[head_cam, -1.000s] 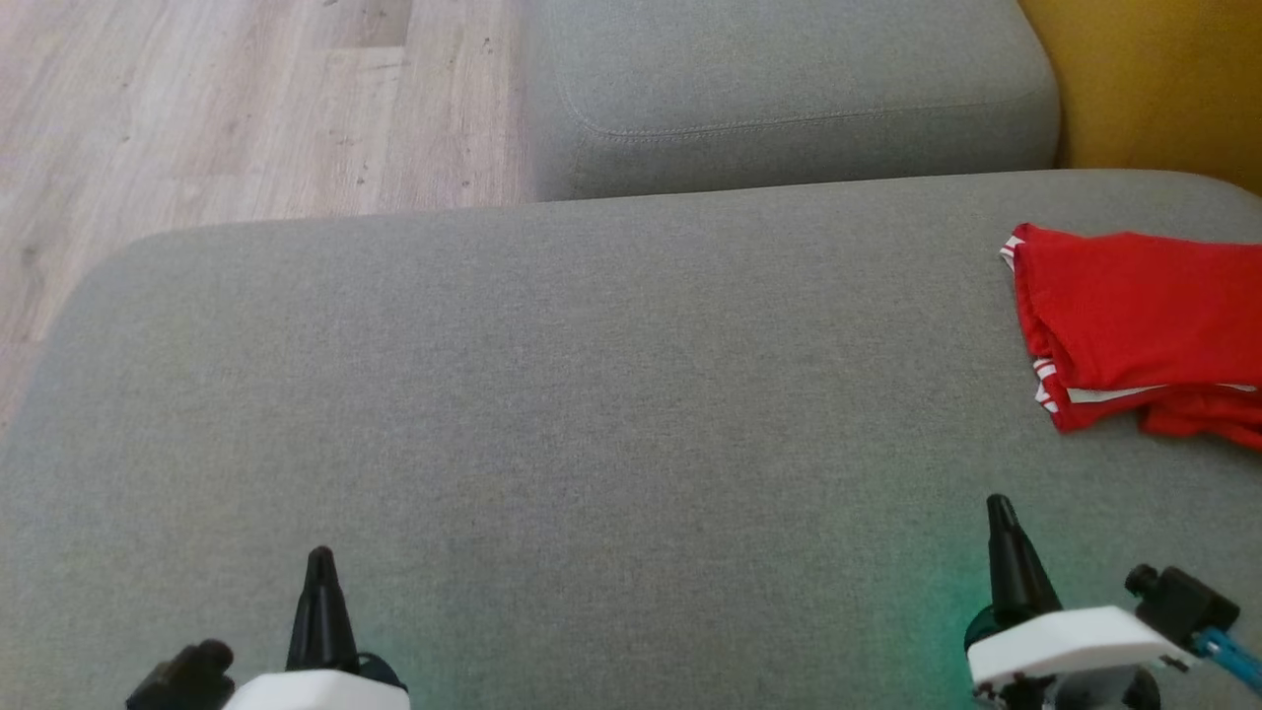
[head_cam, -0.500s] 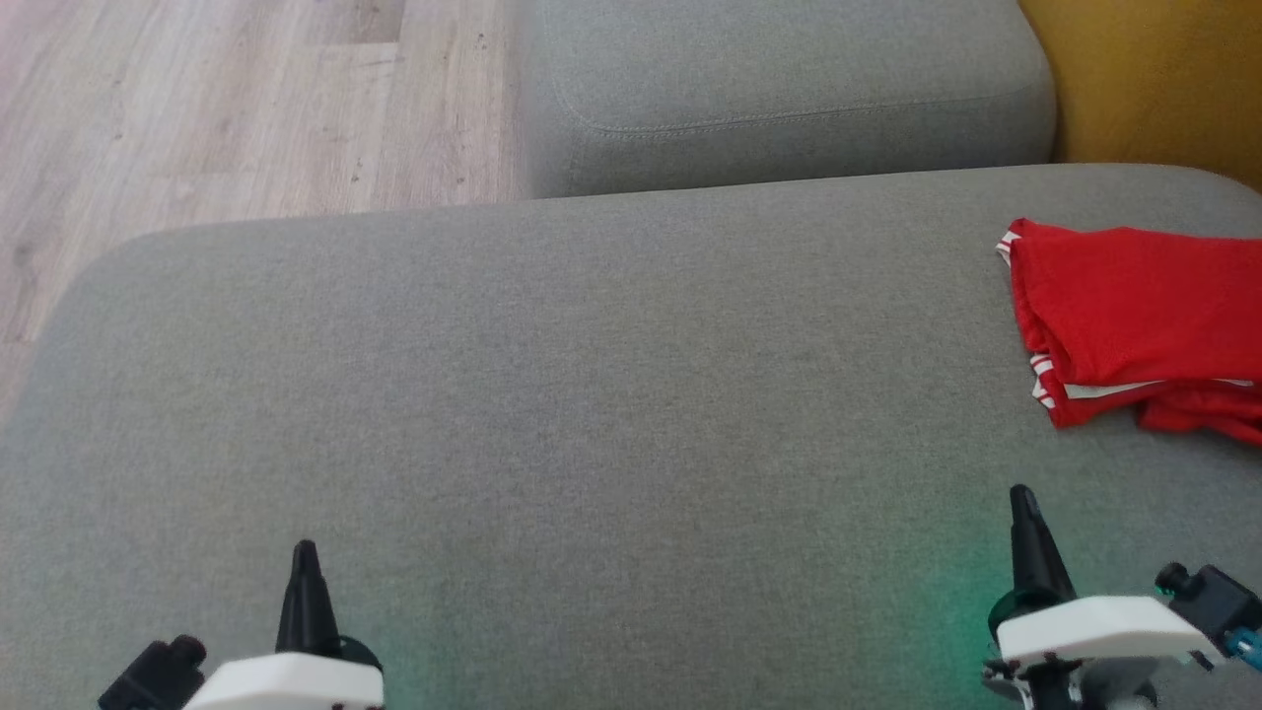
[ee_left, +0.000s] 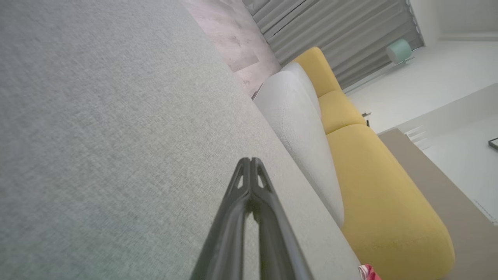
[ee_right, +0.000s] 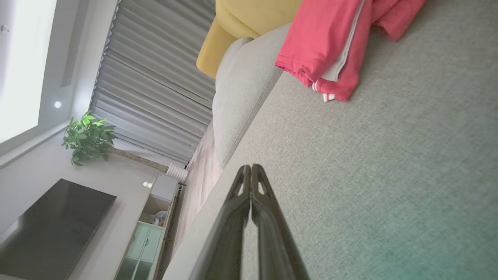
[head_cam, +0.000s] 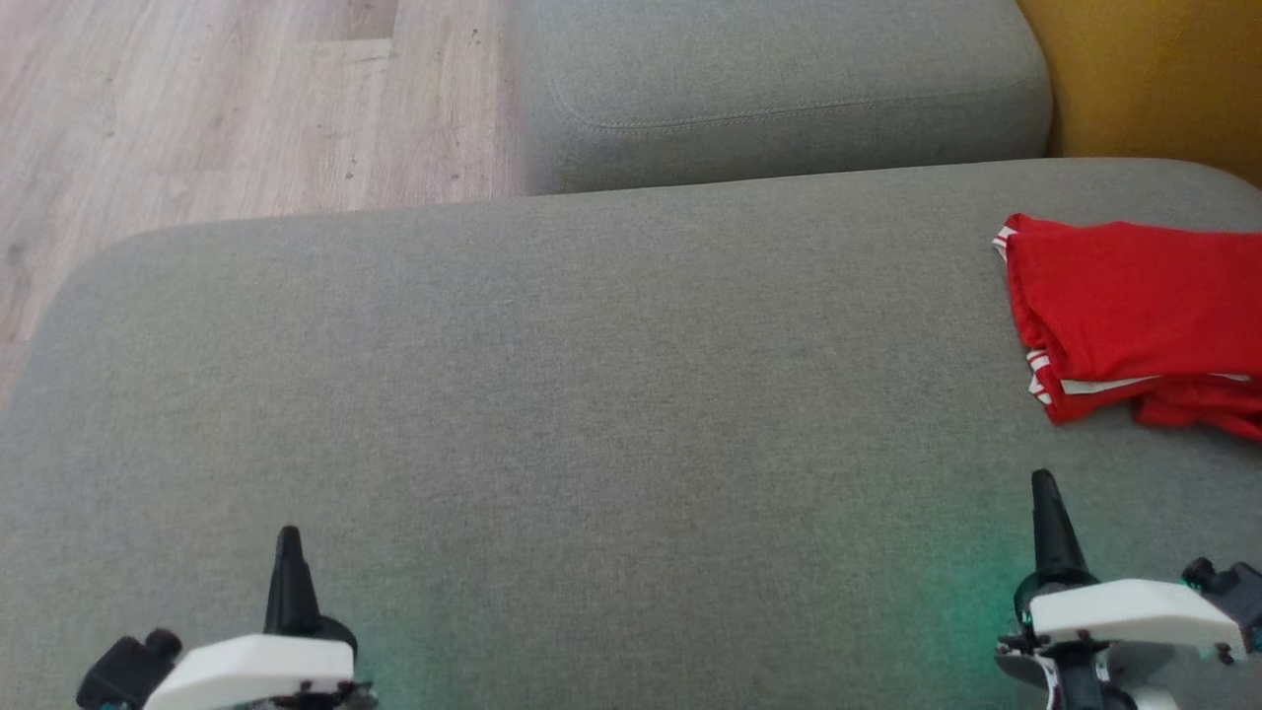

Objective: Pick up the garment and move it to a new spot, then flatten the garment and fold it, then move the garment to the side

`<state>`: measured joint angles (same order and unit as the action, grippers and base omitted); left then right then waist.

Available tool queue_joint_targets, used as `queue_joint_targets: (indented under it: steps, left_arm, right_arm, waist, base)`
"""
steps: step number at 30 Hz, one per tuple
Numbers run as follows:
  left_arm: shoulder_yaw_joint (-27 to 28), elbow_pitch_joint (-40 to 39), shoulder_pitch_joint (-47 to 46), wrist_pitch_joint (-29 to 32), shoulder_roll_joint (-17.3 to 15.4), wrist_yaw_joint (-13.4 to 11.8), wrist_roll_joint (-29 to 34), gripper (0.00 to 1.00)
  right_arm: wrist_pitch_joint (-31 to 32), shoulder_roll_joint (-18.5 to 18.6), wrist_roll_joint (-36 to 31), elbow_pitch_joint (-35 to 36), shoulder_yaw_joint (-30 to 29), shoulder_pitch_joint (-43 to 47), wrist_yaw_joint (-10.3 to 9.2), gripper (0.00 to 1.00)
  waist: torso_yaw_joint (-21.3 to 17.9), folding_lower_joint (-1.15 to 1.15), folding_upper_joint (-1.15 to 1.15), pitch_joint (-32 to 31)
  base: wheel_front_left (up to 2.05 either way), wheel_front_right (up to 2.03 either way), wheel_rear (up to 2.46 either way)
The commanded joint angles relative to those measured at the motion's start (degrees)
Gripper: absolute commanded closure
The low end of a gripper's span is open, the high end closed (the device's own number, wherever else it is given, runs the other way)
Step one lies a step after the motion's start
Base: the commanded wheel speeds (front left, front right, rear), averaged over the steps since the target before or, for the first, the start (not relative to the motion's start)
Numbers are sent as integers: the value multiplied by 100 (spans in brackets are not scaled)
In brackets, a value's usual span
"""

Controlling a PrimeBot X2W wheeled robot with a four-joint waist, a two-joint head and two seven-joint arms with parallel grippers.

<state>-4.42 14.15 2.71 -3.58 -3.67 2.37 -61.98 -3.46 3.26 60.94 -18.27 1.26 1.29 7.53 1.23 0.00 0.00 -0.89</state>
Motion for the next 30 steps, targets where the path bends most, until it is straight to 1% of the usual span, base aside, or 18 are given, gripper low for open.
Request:
queue_joint_targets:
  steps: [1, 30]
  left_arm:
    - [190, -161, -341, 43, -85, 56, -159, 100]
    - [624, -72, -677, 542, -81, 345, -2088, 100]
  right_arm:
    - [49, 109, 183, 223, 23, -349, -3, 100]
    - [547, 107, 2152, 358, -358, -590, -4, 100]
  waist:
    - [-3, 0, 0, 3]
    - [-79, 0, 0, 69]
  base:
    - [0, 0, 0]
    - [0, 0, 0]
